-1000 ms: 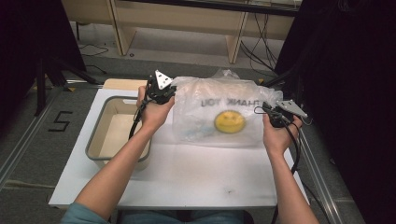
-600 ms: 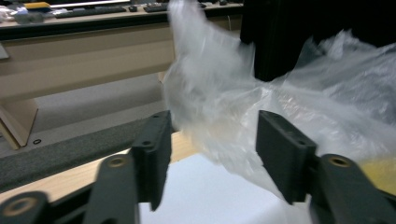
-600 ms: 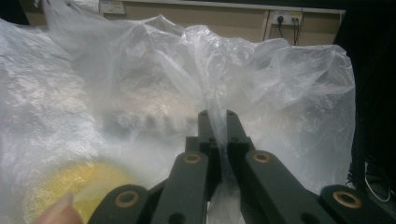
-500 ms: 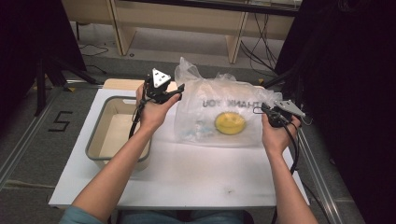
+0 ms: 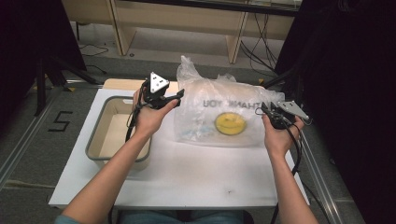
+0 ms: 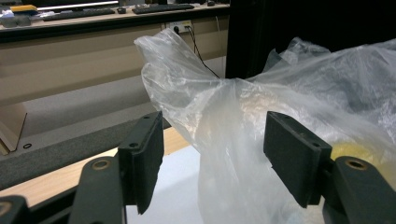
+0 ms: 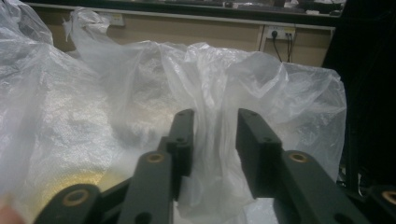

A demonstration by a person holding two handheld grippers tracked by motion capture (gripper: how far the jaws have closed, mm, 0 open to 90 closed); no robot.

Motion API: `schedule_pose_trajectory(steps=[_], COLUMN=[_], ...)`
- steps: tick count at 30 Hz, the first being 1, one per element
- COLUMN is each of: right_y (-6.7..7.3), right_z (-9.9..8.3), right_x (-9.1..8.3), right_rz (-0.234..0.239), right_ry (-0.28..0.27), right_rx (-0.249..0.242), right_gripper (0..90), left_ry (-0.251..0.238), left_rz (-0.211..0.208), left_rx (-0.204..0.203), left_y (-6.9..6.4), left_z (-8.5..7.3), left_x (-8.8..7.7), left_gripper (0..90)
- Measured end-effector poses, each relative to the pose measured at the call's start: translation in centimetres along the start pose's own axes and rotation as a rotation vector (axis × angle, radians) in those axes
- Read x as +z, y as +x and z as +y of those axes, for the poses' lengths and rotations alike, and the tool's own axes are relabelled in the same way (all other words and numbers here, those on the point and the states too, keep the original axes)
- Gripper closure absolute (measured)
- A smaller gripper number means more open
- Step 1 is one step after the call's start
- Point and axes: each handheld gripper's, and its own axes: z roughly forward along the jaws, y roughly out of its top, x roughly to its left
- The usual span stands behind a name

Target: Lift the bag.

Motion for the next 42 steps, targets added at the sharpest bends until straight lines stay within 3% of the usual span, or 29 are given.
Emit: schedule_pose_trajectory(steps=[6, 11, 15, 22, 24, 30, 37, 42], right_y=[-0.1, -0.1, -0.3, -0.3, 0.2, 1.1, 1.4, 1.3], right_z=[0.2, 0.6, 0.9, 1.0, 1.3, 1.9, 1.6, 0.8], right_x=[-0.7, -1.6, -2.2, -2.8, -2.9, -2.7, -2.8, -3.1], right_rz=[0.001, -0.047, -0.084, -0.02, 0.02, 0.056, 0.078, 0.113], right_ry=[-0.035, -0.088, -0.125, -0.147, -0.16, -0.171, -0.144, -0.112], right_rx=[-0.004, -0.022, -0.028, -0.018, -0.018, -0.034, -0.049, -0.055], right_gripper=[51.5, 31.1, 21.8, 18.8, 17.9, 17.8, 19.7, 21.8], left_ry=[0.006, -0.001, 0.002, 0.007, 0.002, 0.007, 0.016, 0.058], left_rz=[-0.004, -0.012, -0.012, -0.013, -0.014, -0.022, -0.03, -0.058], left_rx=[0.009, 0.02, 0.032, 0.033, 0.03, 0.037, 0.038, 0.043], left_y=[-0.1, -0.4, -0.5, -0.5, -0.7, -0.9, -1.0, -1.3], left_z=[-0.5, -0.4, -0.4, -0.5, -0.5, -0.6, -0.8, -1.5], left_x=[-0.5, -0.9, -0.9, -0.9, -0.8, -0.7, -1.3, -2.2], left_gripper=[37.8, 37.8, 37.8, 37.7, 37.8, 37.7, 37.5, 37.4])
